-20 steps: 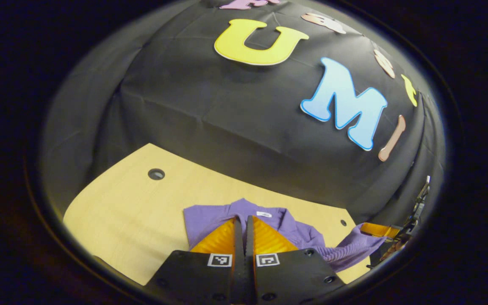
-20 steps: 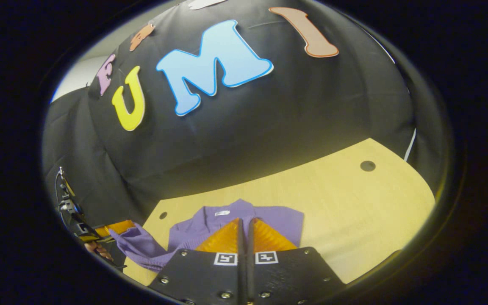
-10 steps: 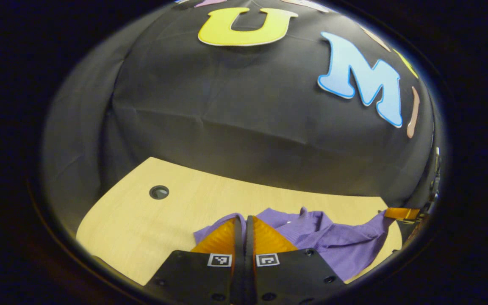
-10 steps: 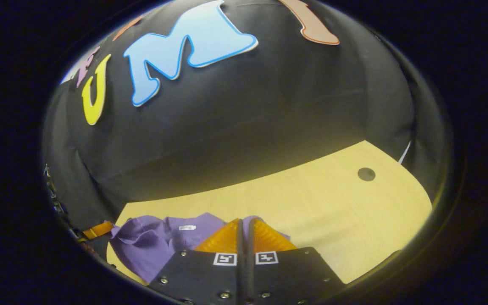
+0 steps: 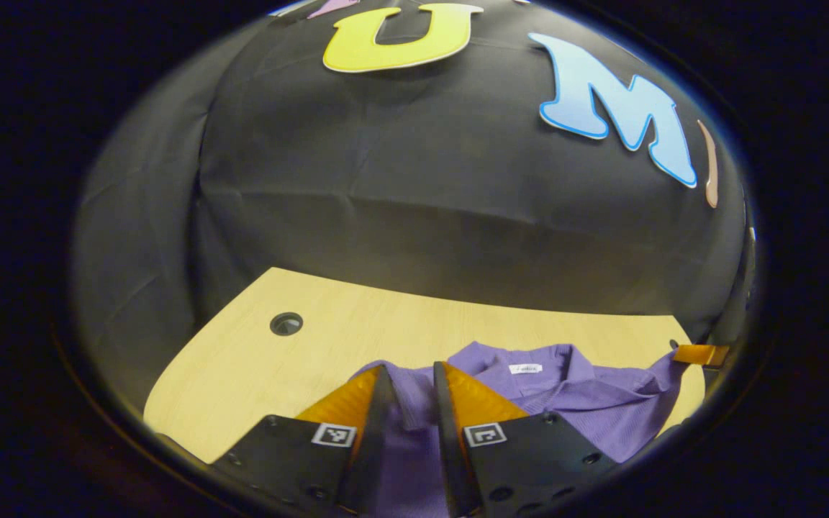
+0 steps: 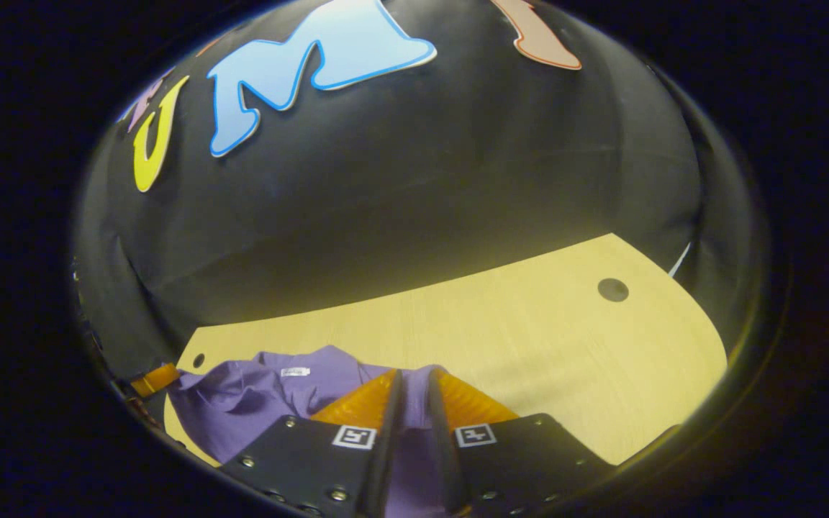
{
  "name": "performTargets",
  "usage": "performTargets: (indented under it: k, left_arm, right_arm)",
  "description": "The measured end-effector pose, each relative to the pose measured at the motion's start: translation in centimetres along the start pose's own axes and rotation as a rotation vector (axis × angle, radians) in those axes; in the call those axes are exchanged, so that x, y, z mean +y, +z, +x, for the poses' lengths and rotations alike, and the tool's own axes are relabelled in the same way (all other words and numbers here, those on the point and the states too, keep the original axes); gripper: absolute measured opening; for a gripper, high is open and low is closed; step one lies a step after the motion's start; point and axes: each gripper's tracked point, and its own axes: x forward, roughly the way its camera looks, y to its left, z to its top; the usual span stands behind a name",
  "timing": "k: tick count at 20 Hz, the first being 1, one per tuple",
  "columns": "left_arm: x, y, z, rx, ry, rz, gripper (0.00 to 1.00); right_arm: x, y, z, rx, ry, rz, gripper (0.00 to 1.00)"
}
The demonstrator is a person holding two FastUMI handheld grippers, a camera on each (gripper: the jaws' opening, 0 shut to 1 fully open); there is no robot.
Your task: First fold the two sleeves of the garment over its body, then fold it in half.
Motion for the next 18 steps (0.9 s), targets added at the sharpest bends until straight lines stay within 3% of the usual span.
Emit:
performTargets:
  k: [2,4,7,12,13,18]
  left_arm:
    - [-0.6,0.7,-1.0,-0.022,-0.004,-0.010,0.62]
    - [-0.8,1.3,-2.3,-0.050,0.007,-0.016,0.81]
    - [-1.6,2.0,-4.7,-0.088,0.016,-0.002,0.93]
    - [-3.2,2.7,-10.2,-0.156,0.015,0.047,0.94]
    - [-3.5,2.9,-11.5,-0.174,0.014,0.060,0.94]
    - [-6.1,4.1,-18.3,-0.314,-0.040,0.073,0.94]
  right_arm:
    - [0.1,0.7,-1.1,-0.027,0.004,-0.048,0.45]
    - [0.1,1.6,-2.8,-0.061,0.001,-0.091,0.72]
    - [0.1,3.0,-5.6,-0.137,-0.011,-0.164,0.94]
    - [0.2,4.1,-11.9,-0.245,-0.031,-0.265,0.97]
    - [0.5,4.3,-13.1,-0.259,-0.021,-0.271,0.93]
    - [1.3,4.7,-19.7,-0.340,-0.014,-0.262,0.93]
